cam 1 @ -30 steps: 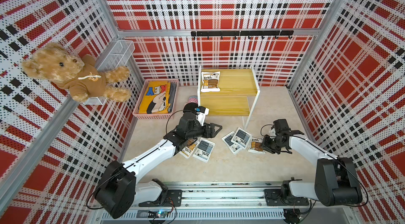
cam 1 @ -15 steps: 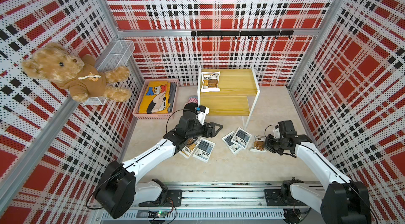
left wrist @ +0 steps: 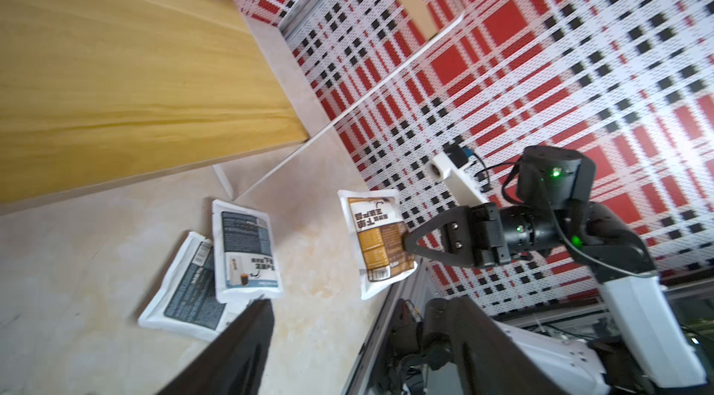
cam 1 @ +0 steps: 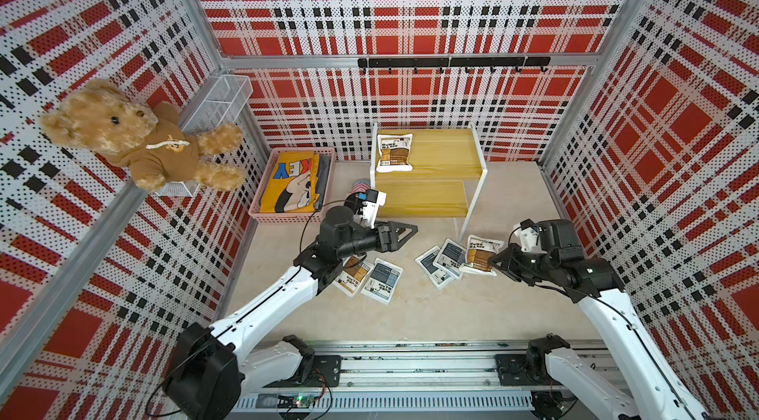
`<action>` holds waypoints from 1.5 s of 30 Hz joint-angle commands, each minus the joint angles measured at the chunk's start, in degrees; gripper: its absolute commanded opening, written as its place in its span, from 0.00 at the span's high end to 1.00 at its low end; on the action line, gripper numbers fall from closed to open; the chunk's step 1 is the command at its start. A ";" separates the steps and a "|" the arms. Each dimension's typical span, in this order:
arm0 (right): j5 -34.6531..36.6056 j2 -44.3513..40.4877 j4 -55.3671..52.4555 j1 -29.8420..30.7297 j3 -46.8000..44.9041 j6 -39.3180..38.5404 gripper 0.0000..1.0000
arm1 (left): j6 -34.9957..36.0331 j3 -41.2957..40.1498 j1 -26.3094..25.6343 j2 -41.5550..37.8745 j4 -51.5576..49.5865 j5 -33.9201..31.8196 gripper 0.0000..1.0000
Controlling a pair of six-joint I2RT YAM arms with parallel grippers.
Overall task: Place the bagged coffee beans on the shelf by color
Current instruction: Pick up the bagged coffee beans at the center of the board.
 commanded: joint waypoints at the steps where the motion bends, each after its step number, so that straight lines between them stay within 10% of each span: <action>1: -4.69 -0.81 -1.20 2.07 5.22 1.82 0.90 | -6.38 -1.16 0.64 -3.28 7.02 4.15 0.21; 18: -3.88 9.55 12.36 17.84 25.82 9.64 0.89 | -19.50 10.60 -0.70 -0.85 13.57 12.50 0.23; 31: -3.84 19.11 14.99 19.21 35.96 7.62 0.89 | -21.36 15.31 -0.29 3.42 13.93 11.93 0.35; 45: -1.28 34.75 7.58 16.30 54.01 1.98 0.91 | -10.17 31.42 7.06 5.20 -2.51 7.98 0.32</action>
